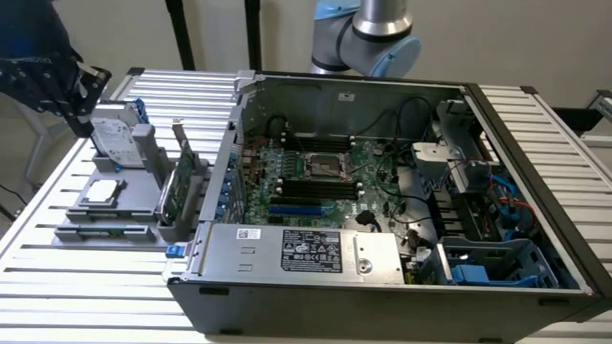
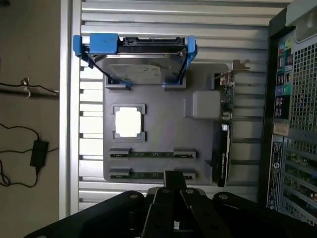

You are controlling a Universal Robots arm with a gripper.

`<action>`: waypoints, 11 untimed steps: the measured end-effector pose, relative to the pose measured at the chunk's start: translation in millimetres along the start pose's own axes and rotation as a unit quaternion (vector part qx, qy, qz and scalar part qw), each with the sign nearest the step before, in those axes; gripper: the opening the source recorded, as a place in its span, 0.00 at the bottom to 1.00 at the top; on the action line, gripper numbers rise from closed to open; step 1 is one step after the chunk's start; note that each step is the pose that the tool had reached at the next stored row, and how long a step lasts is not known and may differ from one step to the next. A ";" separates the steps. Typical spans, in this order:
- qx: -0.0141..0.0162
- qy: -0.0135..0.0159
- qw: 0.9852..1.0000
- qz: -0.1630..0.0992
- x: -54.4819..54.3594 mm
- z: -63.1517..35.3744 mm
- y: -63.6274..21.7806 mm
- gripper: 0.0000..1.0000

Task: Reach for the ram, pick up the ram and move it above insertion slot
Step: 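Reach for the ram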

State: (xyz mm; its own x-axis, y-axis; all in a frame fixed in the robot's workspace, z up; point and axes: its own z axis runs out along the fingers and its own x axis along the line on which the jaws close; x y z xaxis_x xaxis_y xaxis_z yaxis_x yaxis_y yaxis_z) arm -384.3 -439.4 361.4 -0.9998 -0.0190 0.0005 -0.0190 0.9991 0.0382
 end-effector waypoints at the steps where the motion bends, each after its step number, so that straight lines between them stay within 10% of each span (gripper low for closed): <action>1: 0.000 0.000 1.000 0.000 1.2 0.0 -4.5 0.11; 11: 0.000 0.000 1.000 -0.007 2.2 0.2 -15.4 0.11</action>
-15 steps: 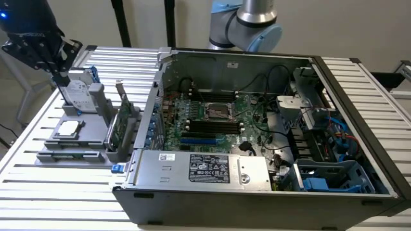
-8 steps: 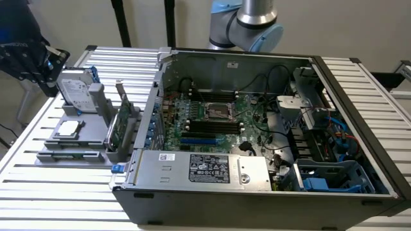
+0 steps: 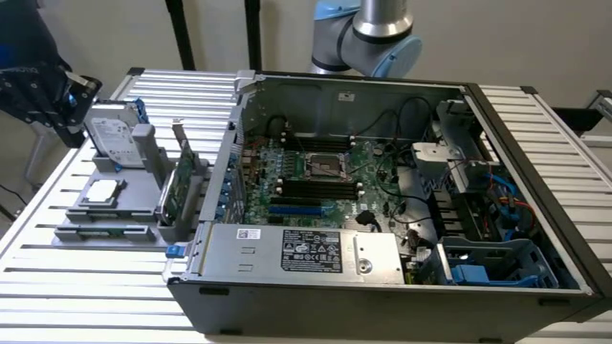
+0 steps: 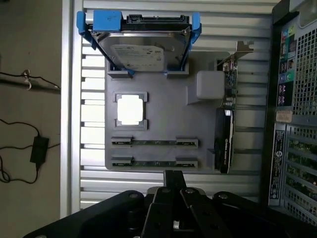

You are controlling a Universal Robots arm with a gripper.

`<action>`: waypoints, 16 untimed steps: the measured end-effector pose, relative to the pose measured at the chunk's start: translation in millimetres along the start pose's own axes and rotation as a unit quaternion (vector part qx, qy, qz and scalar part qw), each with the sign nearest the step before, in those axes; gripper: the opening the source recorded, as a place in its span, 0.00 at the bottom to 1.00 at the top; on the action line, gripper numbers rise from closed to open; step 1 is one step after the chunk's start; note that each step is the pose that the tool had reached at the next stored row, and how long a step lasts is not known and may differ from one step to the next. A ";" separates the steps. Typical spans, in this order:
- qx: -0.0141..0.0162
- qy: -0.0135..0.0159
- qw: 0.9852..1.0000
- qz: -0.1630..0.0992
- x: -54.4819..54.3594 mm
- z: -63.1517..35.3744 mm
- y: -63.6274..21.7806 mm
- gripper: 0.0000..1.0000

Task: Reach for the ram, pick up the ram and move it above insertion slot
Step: 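Reach for the ram, then pick up the ram and move it above insertion slot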

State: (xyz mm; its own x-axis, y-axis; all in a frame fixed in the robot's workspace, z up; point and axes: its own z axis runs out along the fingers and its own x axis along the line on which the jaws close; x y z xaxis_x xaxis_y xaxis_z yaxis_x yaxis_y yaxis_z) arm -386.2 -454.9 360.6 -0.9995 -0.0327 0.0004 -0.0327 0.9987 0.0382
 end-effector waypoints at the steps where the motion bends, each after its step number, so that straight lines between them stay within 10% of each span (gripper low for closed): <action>1: 0.000 0.000 1.000 -0.007 0.0 0.1 0.0 0.11; 8: 0.000 0.003 0.998 -0.070 0.0 1.8 -0.1 0.11; 16: 0.000 0.005 0.990 -0.142 0.1 4.3 -0.2 0.11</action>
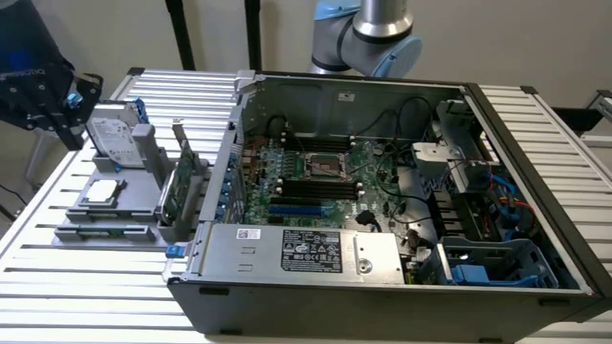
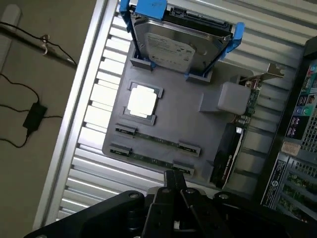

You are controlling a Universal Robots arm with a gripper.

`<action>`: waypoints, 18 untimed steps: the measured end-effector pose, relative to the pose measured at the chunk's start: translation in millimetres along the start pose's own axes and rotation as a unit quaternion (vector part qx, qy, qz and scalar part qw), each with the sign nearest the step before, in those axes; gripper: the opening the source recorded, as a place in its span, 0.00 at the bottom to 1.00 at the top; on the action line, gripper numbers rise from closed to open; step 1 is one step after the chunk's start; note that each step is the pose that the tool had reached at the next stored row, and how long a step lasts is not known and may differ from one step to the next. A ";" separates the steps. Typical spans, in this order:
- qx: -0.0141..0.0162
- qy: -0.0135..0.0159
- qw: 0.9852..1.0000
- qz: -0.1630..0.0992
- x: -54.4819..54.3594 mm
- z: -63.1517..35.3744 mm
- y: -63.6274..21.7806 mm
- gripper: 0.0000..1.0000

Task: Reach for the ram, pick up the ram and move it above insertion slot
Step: 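Pick up the ram and move it above insertion slot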

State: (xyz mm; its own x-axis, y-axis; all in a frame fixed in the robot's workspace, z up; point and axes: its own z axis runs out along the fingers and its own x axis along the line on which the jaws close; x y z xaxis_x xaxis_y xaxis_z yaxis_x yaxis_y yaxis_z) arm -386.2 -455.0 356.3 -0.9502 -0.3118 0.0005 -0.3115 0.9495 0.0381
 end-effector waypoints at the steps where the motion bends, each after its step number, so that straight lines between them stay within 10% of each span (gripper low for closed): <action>1: 0.000 0.000 1.000 -0.009 0.0 0.3 0.0 0.11; 9: 0.000 0.003 0.997 -0.082 0.0 2.8 -0.1 0.11; 18: 0.000 0.006 0.987 -0.163 0.0 5.6 -0.2 0.11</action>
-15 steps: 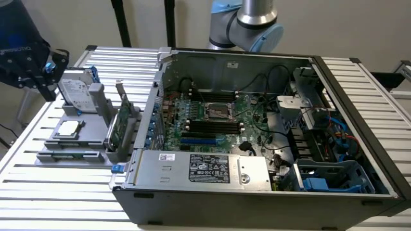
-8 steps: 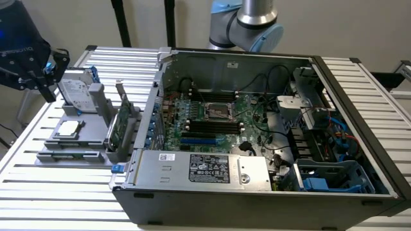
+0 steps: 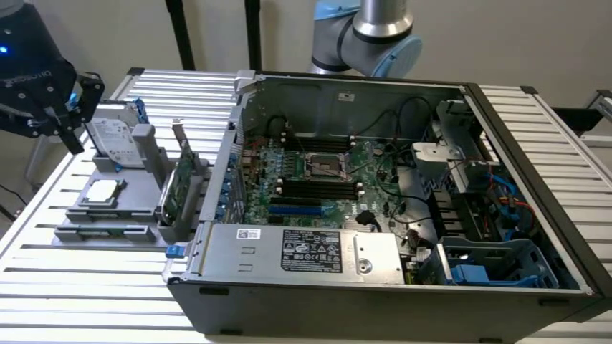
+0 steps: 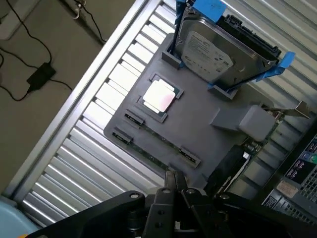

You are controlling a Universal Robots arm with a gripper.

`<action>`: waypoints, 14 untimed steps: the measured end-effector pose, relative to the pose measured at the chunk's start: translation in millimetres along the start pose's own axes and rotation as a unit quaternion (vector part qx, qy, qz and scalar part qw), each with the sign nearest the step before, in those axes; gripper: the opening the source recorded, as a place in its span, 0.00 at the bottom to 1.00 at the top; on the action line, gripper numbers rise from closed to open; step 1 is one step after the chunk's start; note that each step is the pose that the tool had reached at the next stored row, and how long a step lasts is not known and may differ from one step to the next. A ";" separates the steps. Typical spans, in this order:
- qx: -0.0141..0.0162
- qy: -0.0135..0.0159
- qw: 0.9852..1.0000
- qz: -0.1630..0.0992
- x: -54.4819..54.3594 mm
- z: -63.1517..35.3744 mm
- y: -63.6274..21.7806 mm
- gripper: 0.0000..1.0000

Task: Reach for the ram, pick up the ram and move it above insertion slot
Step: 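Pick up the ram and move it above insertion slot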

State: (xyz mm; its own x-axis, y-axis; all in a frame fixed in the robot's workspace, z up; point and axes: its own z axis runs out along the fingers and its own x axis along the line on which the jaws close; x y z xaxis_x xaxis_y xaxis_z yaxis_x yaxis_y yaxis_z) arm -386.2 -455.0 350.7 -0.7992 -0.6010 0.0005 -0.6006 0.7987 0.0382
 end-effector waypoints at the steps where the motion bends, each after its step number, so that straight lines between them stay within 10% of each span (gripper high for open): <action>1: 0.000 0.000 1.000 -0.009 0.0 0.3 0.0 0.11; 8: 0.000 0.003 0.997 -0.073 0.0 2.5 -0.1 0.11; 14: 0.000 0.005 0.992 -0.127 0.0 4.2 -0.2 0.11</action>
State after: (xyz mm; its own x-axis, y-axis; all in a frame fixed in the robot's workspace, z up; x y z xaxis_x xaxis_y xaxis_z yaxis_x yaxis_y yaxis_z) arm -386.2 -455.0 346.5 -0.6213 -0.7835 0.0005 -0.7830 0.6209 0.0382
